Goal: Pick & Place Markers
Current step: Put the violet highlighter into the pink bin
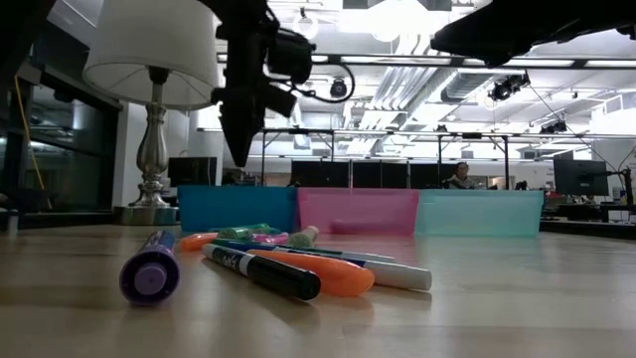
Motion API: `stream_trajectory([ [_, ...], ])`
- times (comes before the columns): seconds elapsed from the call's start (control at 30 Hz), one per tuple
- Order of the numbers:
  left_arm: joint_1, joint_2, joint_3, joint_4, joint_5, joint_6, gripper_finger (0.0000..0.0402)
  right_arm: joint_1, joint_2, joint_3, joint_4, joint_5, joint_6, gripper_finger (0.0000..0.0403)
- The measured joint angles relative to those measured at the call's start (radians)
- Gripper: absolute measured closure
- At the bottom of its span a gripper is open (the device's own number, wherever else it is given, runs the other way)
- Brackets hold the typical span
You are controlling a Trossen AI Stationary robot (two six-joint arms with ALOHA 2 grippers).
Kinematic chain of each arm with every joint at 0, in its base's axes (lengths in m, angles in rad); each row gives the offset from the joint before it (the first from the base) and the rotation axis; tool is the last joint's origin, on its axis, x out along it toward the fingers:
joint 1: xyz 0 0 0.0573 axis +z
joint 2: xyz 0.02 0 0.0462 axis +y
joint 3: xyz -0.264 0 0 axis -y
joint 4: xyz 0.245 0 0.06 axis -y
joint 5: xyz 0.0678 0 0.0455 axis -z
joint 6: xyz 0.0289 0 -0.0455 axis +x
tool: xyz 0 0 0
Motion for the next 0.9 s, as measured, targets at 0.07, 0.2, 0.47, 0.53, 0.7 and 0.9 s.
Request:
stream_trajectory([
  [0.07, -0.031, 0.000, 0.001, -0.028, 0.005, -0.025, 0.0316, 0.000, 0.000, 0.000, -0.018, -0.001, 0.021, 0.0261],
  [0.2, -0.099, 0.000, 0.001, -0.061, 0.005, -0.093, 0.0316, 0.000, 0.000, 0.000, -0.041, -0.019, 0.057, 0.0261],
  [0.47, -0.251, 0.000, -0.062, -0.007, 0.062, -0.165, 0.0316, 0.000, 0.000, 0.000, -0.049, -0.086, 0.094, 0.0261],
  [0.53, -0.288, 0.000, -0.089, -0.004, 0.063, -0.176, 0.0316, 0.000, 0.000, 0.000, -0.053, -0.102, 0.098, 0.0261],
  [0.7, -0.372, 0.000, -0.152, 0.044, 0.084, -0.181, 0.0316, 0.000, 0.000, 0.000, -0.065, -0.127, 0.115, 0.0261],
  [0.9, -0.473, 0.000, -0.165, 0.050, 0.091, -0.181, 0.0316, 0.000, 0.000, 0.000, -0.074, -0.139, 0.116, 0.0261],
])
